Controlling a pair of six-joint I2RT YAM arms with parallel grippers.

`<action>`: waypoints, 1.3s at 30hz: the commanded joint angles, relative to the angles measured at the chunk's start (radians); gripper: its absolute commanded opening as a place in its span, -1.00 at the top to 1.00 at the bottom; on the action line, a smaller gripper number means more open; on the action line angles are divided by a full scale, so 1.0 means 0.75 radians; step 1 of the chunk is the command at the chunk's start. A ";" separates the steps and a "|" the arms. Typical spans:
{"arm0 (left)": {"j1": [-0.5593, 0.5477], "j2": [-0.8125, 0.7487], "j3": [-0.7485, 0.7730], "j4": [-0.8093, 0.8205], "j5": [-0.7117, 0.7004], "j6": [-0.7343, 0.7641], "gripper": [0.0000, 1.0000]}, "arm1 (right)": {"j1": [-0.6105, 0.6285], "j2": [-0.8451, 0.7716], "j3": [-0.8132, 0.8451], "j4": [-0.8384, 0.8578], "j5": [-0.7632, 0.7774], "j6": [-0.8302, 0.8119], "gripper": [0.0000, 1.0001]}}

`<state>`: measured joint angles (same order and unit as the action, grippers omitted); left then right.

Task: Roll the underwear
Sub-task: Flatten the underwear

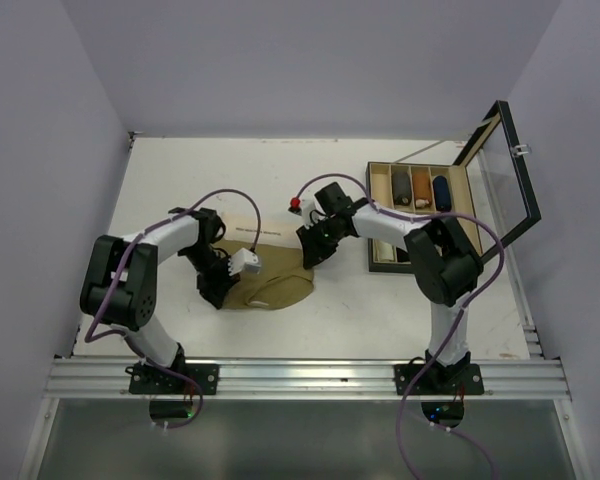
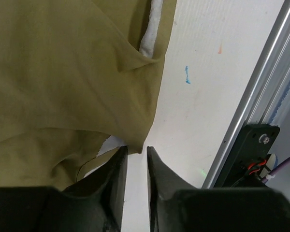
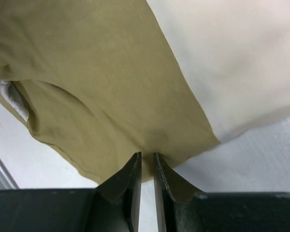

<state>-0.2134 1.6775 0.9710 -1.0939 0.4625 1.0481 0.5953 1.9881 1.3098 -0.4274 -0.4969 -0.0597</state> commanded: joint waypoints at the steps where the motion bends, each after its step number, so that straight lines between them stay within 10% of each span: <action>1: -0.012 -0.046 -0.006 -0.030 0.025 0.008 0.44 | -0.002 -0.143 0.062 -0.080 -0.102 -0.039 0.53; 9: 0.121 -0.306 0.070 0.122 0.432 -0.259 0.33 | 0.088 -0.376 -0.022 -0.095 -0.038 -0.037 0.50; 12: 0.241 -0.316 0.059 0.368 0.347 -0.696 0.31 | 0.202 -0.383 -0.065 -0.024 0.071 0.002 0.49; 21: 0.285 -0.100 0.065 0.626 0.146 -1.103 0.33 | 0.450 -0.176 0.119 0.057 0.114 0.118 0.41; 39: 0.285 -0.054 -0.039 0.712 0.030 -1.213 0.27 | 0.601 0.133 0.338 0.007 0.247 0.255 0.39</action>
<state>-0.0021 1.6672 0.9493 -0.6071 0.4843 0.1589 1.0523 2.0750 1.5162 -0.4259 -0.3500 0.0998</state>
